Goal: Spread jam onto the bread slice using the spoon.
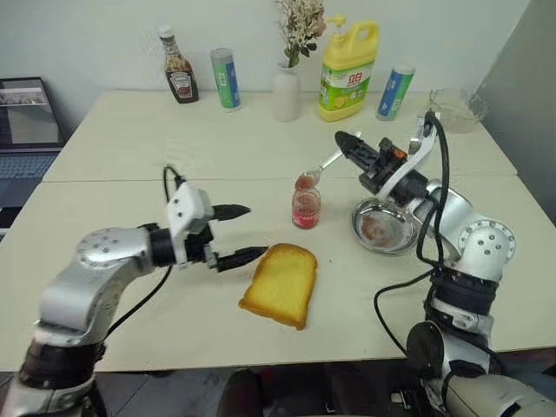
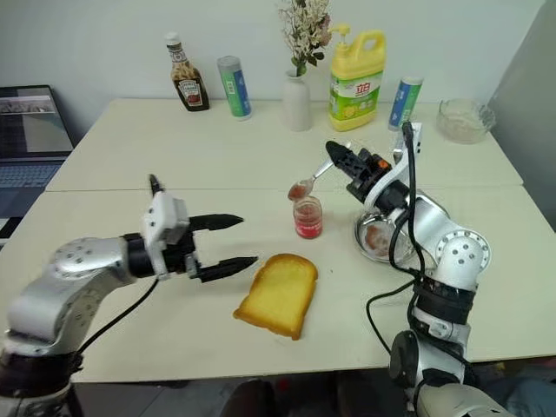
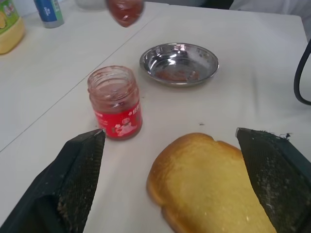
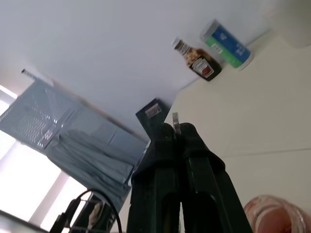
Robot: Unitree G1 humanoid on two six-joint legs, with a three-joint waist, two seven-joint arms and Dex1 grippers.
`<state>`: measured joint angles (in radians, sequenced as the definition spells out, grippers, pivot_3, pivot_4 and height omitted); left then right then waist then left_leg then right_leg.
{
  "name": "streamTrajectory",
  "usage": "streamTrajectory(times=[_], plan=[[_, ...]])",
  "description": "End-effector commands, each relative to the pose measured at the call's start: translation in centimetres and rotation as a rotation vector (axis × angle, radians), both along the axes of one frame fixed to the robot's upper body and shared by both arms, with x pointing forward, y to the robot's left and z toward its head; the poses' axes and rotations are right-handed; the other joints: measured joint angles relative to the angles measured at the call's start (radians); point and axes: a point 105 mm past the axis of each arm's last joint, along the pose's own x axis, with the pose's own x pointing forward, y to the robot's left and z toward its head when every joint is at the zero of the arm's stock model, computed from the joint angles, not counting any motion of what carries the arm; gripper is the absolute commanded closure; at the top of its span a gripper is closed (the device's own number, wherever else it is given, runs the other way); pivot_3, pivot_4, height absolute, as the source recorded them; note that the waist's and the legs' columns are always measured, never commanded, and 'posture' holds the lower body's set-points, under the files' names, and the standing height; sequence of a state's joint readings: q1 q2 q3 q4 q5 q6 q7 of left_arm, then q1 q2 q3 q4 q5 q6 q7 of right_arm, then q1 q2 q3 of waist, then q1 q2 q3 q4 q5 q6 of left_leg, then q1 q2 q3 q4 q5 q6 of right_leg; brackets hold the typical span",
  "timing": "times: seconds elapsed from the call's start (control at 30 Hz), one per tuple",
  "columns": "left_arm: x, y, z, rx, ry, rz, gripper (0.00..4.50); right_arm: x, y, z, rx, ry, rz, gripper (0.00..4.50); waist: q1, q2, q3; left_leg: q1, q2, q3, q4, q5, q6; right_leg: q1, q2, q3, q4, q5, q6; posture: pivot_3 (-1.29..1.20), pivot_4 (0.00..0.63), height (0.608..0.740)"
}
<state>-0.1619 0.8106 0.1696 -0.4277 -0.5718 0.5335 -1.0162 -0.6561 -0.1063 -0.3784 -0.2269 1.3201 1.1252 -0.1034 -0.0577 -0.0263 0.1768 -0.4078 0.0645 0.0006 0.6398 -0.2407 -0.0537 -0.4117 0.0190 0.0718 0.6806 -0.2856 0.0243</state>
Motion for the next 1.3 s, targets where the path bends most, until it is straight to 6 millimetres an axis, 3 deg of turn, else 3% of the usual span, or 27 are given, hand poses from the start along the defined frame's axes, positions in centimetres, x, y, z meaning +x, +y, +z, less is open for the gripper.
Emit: streamTrajectory(times=[0.03,0.2,0.47,0.97,1.3], plan=[[-2.4,0.8,0.8,0.025,-0.021,-0.057,0.0,-2.5,1.9,0.3,-0.036,-0.062,0.101,4.47,0.0,0.0,0.0,0.0,0.0,0.0,0.0,0.0,0.0,0.0,0.0,0.0,0.0,0.0,0.0,0.0,0.15,0.74],[-5.7,3.8,-2.8,0.172,0.102,-0.063,0.0,-3.0,3.9,-2.5,-0.232,-0.127,0.142,4.47,-0.007,0.001,0.0,0.0,0.0,0.001,-0.001,0.0,0.0,-0.002,-0.001,0.0,0.001,-0.002,-0.002,0.0,0.15,0.74],[-6.8,2.6,-4.2,0.175,0.124,-0.102,0.0,-4.7,6.7,-5.1,-0.489,-0.371,0.234,4.47,0.004,0.0,0.0,0.0,0.0,0.001,0.0,0.0,0.0,-0.002,-0.001,-0.001,0.001,-0.005,0.001,0.0,0.15,0.74],[-6.7,1.4,-4.1,0.147,0.122,-0.121,0.0,-7.6,7.9,-3.2,-0.63,-0.676,0.272,4.47,0.003,0.0,0.0,-0.001,0.0,0.0,0.0,0.0,0.0,-0.002,-0.001,-0.001,0.001,-0.003,-0.001,0.0,0.15,0.74],[-6.7,1.2,-4.2,0.143,0.118,-0.124,0.0,-7.6,7.5,-3.4,-0.689,-0.754,0.285,4.47,0.003,-0.001,0.0,-0.001,-0.001,-0.001,0.001,0.0,0.0,-0.002,-0.001,-0.001,0.002,-0.003,-0.002,0.0,0.15,0.74]])
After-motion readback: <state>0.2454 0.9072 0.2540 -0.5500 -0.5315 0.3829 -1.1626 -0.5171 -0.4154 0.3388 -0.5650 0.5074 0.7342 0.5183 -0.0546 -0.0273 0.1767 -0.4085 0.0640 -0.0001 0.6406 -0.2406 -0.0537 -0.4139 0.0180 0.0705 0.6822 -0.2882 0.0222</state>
